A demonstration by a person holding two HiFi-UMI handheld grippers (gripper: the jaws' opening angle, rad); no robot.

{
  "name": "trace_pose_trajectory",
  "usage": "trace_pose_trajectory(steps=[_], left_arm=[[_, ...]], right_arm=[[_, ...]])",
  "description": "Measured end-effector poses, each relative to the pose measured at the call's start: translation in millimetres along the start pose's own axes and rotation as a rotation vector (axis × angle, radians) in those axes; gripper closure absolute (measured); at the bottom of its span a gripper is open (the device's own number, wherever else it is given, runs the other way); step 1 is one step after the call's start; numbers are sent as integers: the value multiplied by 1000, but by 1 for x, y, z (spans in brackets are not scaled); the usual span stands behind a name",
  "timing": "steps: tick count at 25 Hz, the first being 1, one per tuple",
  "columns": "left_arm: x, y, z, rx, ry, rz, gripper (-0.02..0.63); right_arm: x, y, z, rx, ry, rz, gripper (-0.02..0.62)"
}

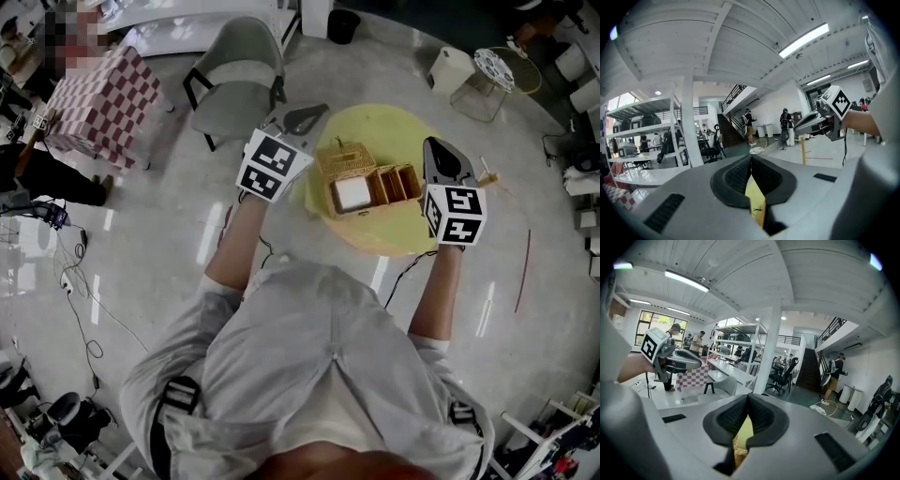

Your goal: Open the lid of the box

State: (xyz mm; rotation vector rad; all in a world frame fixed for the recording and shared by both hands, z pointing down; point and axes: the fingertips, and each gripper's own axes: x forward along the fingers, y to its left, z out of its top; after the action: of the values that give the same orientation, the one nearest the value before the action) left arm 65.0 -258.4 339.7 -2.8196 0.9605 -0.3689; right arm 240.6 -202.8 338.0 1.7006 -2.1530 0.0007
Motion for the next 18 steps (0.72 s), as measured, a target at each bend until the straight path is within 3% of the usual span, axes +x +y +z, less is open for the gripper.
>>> trace_pose_trajectory(steps=[9, 18], left_arm=[[-12, -15, 31, 45, -46, 1, 577], [-12, -13, 28, 47, -42, -12, 577]], right_arm=[[-15, 10, 22, -37, -51, 24, 572], [-8, 14, 26, -44, -54, 34, 572]])
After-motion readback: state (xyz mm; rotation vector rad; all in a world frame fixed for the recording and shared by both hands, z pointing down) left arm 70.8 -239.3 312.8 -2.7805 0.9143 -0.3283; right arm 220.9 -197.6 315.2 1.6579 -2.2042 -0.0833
